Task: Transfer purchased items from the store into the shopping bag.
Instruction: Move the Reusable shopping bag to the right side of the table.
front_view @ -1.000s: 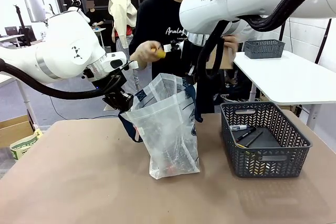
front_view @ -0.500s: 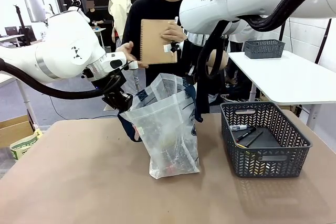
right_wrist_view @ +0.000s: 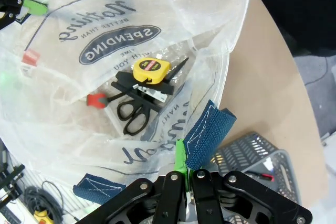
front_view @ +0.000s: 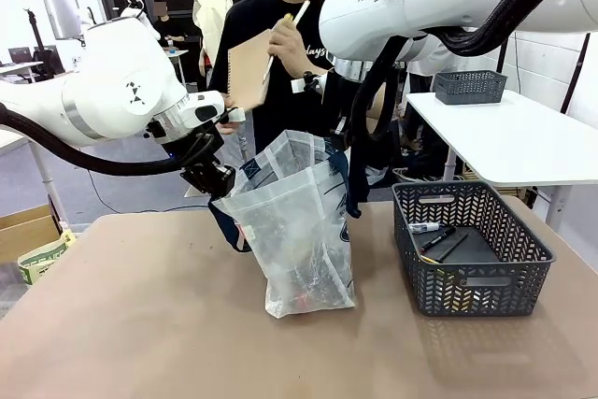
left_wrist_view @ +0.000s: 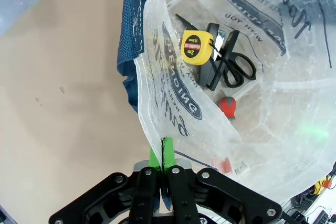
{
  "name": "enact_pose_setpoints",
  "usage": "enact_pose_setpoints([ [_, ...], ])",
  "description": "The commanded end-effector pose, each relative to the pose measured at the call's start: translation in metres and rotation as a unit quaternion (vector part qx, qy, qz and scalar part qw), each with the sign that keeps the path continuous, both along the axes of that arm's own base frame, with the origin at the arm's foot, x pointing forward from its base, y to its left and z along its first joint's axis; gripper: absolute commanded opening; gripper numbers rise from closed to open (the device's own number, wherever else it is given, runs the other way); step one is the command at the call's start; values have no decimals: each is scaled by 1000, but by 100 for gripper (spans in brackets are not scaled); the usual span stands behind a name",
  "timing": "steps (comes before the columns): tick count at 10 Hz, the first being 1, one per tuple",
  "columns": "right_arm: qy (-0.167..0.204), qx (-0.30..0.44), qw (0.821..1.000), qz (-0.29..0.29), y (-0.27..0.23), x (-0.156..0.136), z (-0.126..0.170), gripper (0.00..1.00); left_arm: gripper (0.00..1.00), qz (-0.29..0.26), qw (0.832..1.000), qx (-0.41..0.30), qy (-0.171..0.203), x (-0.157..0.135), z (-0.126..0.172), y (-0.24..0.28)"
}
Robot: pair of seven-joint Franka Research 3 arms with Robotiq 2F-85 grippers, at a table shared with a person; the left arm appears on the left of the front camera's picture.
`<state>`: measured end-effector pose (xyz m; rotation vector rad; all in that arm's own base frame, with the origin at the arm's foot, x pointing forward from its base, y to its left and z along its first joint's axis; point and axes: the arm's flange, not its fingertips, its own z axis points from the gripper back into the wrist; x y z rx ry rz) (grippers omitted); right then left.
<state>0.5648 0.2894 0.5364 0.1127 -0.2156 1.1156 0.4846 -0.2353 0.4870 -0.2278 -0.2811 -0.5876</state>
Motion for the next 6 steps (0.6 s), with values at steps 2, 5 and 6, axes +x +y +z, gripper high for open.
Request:
enact_pose_setpoints([
  [2, 1, 0, 1000, -1, 0, 0, 0, 0, 0, 7, 1000, 16, -13, -3, 5, 9],
  [5, 1, 0, 1000, -1, 0, 0, 0, 0, 0, 6, 1000, 19, -20, -5, 7, 13],
  [6, 1, 0, 1000, -1, 0, 0, 0, 0, 0, -2, 1000, 12, -19, -5, 7, 14],
])
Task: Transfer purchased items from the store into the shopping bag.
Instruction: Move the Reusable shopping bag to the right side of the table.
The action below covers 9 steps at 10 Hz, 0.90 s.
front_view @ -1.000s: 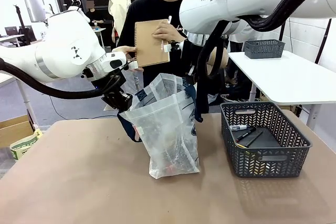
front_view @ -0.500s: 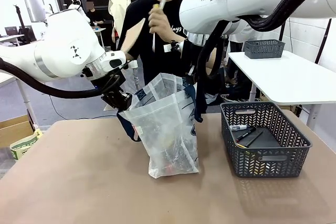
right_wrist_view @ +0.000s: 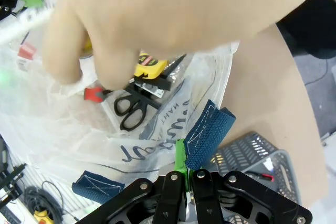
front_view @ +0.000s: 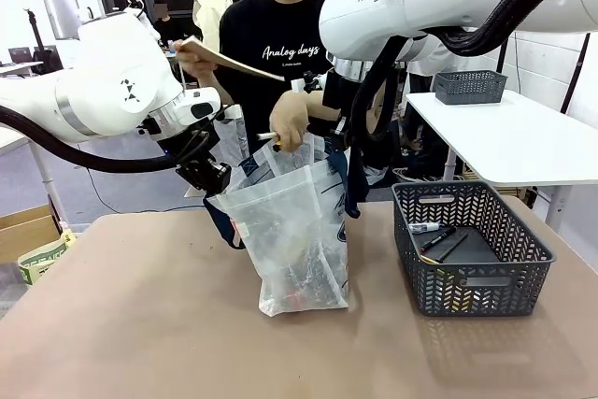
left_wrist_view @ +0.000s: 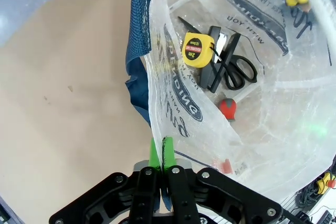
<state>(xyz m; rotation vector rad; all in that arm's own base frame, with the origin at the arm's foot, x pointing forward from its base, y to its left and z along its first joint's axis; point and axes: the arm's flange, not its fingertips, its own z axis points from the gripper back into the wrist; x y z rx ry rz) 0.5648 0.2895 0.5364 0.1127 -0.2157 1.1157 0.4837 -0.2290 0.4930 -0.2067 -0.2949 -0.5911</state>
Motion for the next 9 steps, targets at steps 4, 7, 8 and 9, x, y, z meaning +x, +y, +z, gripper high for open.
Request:
enact_pose_setpoints([
  [4, 2, -1, 1000, -1, 0, 0, 0, 0, 0, -41, 999, -10, -16, -4, 1, 7],
  [7, 2, -1, 1000, -1, 0, 0, 0, 0, 0, -59, 998, -10, -25, -4, 2, 8],
  [8, 2, -1, 1000, -1, 0, 0, 0, 0, 0, -61, 998, -10, -25, -4, 3, 9],
  [9, 2, -1, 1000, -1, 0, 0, 0, 0, 0, -58, 998, -12, -25, -4, 3, 9],
])
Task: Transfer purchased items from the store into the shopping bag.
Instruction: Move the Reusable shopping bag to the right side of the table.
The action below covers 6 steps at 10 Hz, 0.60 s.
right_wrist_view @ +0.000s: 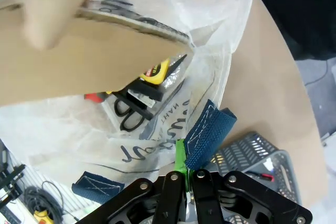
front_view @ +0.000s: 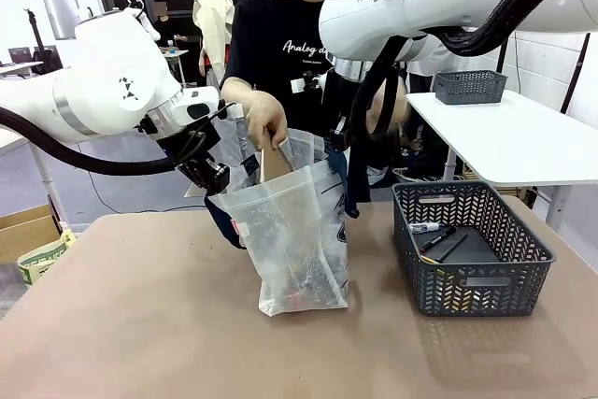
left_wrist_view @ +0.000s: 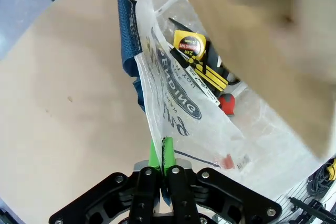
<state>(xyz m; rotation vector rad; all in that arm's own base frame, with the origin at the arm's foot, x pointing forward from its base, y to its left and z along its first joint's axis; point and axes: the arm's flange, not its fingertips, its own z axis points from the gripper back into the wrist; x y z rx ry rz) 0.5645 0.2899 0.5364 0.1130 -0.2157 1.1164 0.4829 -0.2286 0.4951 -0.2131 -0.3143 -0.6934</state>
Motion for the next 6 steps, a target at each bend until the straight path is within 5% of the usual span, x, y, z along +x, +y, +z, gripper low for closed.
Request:
enact_pose_setpoints([
  [1, 1, -1, 1000, -1, 0, 1, 0, 0, 0, -5, 1000, -15, -10, -3, 2, 10],
  [6, 1, -1, 1000, -1, 0, 1, 0, 0, 0, 3, 1000, -29, -5, -2, 4, 13],
])
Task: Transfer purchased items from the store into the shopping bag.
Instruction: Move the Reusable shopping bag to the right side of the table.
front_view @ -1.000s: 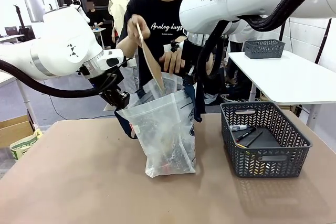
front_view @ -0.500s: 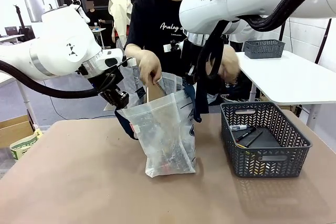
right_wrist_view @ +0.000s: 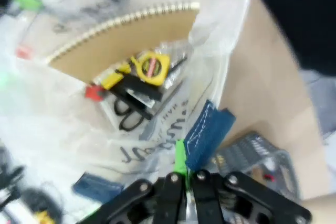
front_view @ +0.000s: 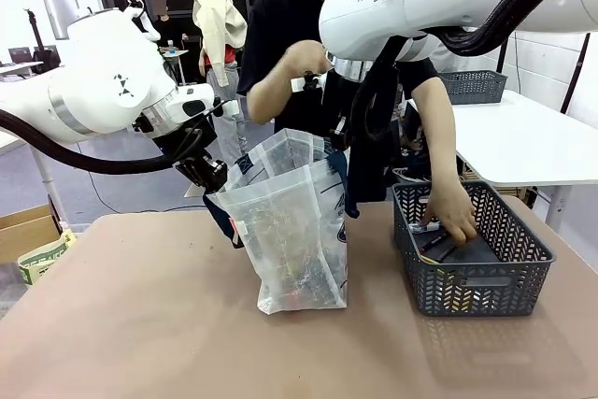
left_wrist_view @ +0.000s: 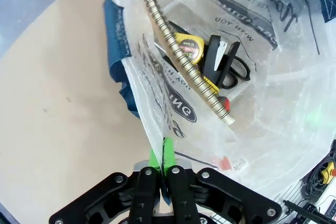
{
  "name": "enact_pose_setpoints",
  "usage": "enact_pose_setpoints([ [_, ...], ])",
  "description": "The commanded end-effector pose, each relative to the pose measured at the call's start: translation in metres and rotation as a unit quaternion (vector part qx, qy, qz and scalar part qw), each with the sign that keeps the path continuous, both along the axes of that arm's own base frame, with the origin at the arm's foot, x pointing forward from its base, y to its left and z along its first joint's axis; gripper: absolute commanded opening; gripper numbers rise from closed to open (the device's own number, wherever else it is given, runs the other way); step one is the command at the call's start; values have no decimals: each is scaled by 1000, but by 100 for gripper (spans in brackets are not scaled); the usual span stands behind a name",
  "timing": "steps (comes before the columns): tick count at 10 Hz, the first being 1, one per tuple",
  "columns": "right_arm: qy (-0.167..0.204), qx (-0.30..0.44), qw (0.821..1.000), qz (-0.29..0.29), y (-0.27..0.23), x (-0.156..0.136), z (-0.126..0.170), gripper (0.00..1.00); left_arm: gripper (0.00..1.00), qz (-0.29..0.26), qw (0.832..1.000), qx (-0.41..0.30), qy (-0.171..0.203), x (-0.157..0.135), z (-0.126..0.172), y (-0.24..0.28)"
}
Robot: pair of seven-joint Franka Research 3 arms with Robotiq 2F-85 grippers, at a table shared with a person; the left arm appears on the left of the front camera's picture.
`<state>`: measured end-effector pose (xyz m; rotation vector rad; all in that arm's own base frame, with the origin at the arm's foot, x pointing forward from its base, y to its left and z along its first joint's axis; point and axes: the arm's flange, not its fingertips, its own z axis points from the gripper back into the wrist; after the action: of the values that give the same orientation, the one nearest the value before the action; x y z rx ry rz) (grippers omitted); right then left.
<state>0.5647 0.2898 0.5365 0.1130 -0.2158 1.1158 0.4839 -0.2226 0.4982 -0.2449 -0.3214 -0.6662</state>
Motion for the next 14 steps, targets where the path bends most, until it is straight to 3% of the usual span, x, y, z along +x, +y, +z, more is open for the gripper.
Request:
enact_pose_setpoints([
  [1, 2, -1, 1000, -1, 0, 1, 0, 0, 0, -7, 1000, -15, -8, -3, 2, 6],
  [14, 2, -1, 1000, -1, 0, 1, 0, 0, 0, 0, 1000, 0, 0, 0, 0, 0],
])
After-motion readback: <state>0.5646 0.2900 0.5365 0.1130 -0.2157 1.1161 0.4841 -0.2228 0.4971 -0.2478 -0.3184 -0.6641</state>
